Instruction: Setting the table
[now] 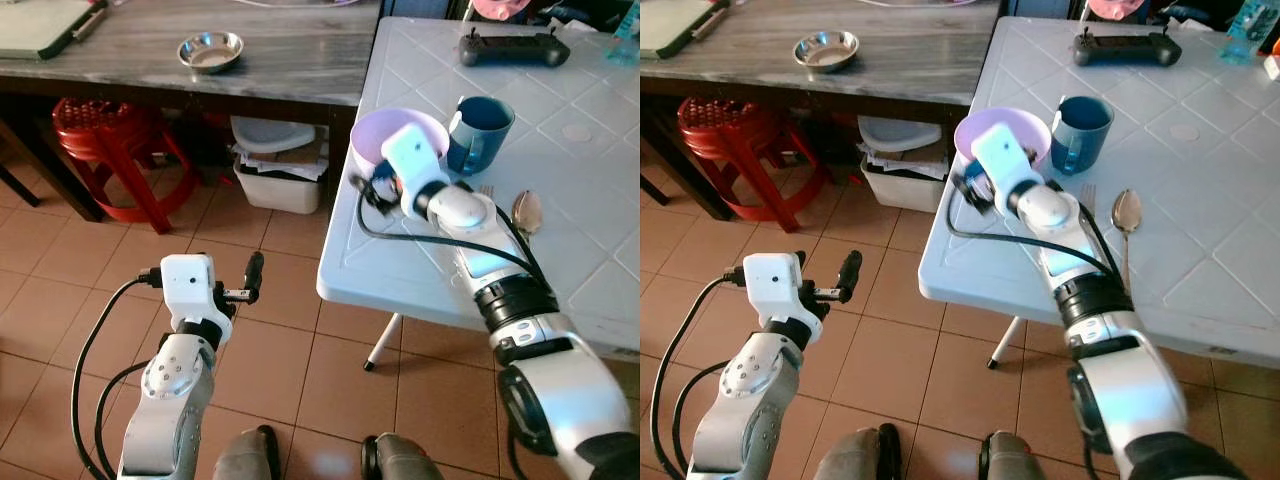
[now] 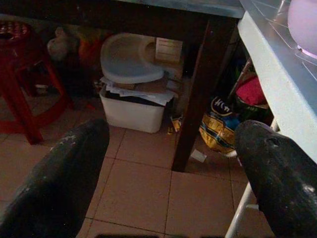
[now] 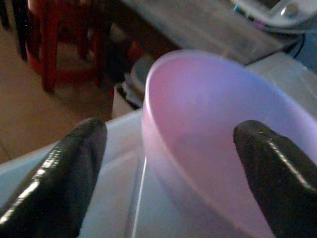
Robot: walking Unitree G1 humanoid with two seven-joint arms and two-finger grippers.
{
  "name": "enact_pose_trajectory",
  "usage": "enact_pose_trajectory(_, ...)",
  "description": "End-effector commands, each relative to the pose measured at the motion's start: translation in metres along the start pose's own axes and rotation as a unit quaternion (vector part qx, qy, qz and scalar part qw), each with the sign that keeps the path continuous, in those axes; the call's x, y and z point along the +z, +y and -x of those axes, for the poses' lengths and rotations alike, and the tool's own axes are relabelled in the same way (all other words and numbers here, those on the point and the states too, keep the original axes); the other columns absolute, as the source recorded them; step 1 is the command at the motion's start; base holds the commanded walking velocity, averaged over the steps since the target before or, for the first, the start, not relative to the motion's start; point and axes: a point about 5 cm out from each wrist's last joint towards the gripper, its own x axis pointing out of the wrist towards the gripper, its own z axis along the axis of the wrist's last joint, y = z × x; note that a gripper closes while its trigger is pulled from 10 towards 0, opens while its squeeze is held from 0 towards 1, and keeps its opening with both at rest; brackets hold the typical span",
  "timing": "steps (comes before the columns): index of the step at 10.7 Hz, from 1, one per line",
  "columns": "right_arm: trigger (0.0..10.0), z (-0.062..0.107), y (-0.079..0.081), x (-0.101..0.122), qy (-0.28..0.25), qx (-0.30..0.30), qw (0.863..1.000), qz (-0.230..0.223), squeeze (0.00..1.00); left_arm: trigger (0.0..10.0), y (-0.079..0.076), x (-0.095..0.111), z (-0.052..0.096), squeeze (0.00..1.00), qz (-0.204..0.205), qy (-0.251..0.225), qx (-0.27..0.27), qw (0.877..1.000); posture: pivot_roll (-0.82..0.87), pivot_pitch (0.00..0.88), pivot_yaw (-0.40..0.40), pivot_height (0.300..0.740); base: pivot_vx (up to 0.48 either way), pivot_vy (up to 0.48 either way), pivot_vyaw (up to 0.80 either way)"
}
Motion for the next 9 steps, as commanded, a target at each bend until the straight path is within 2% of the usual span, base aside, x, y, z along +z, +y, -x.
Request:
enact_pose_trajectory(1,0.0,-0.002,-0.002,0.005,0.008,0.017,0.999,0.038,0.0,10.0,0.002,-0.001,-0.002,0.0,-0.002,0.005,0.0,1.0,-0.01,0.16,0.06,0.74,0.0,0.0,0.0)
enact_pose_trajectory(3,0.0,-0.004,-0.003,0.004,0.023,0.043,0.997,0.059,0.0,10.0,0.0,0.0,-0.005,0.0,-0.006,0.001,-0.009,1.0,0.0,0.14,0.066,0.74,0.0,0.0,0.0)
enact_pose_trajectory(5,0.0,-0.004,-0.004,0.0,0.047,0.067,0.99,0.112,0.0,10.0,0.0,-0.001,-0.008,0.0,-0.005,0.004,-0.013,1.0,0.0,0.13,0.063,0.74,0.0,0.0,0.0)
enact_pose_trajectory(9,0.0,0.002,-0.005,-0.014,0.085,0.094,0.98,0.153,0.0,10.0,-0.001,-0.003,-0.008,0.0,-0.004,0.01,-0.016,1.0,0.0,0.131,0.066,0.74,0.0,0.0,0.0)
